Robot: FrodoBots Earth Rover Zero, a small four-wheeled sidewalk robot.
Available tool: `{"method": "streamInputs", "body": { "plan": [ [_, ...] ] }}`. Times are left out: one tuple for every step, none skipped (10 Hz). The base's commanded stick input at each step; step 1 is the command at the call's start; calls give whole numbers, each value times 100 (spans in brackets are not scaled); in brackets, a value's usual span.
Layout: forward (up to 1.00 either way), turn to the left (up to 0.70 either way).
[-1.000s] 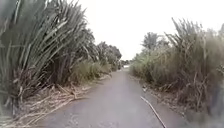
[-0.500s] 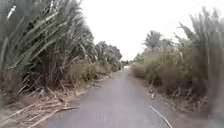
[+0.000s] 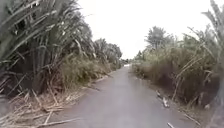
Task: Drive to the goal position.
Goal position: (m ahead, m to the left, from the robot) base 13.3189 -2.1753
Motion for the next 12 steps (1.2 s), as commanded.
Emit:
{"method": "streamInputs", "body": {
  "plan": [
    [100, 0],
    [100, -21],
    [100, -29],
    [100, -36],
    [100, 0],
    [100, 0],
    [100, 0],
    [100, 0],
    [100, 0],
    [100, 0],
    [100, 0],
    [100, 0]
  ]
}}
